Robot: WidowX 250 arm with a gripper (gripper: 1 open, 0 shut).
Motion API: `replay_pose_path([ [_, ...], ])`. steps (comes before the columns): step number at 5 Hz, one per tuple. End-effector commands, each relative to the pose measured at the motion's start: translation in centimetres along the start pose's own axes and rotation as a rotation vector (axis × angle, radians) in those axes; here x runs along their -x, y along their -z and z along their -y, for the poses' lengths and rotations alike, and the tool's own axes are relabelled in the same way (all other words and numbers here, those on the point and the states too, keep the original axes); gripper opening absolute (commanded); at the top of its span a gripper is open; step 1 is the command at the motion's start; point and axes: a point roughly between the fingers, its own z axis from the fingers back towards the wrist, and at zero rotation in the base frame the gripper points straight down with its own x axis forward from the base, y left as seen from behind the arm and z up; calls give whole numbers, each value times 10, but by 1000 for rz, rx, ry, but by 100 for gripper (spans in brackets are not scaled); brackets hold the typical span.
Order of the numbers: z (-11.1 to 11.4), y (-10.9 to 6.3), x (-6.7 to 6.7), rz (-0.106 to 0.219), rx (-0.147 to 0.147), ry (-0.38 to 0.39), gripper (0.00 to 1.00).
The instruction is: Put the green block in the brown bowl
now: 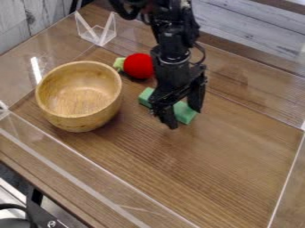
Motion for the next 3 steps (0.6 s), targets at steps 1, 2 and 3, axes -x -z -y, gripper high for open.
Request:
replay_pose_path([
  [1, 14, -4, 2, 31, 39, -3, 0],
  [2, 21, -4, 6, 47, 40, -6, 0],
  [3, 28, -4, 10, 59, 41, -12, 0],
])
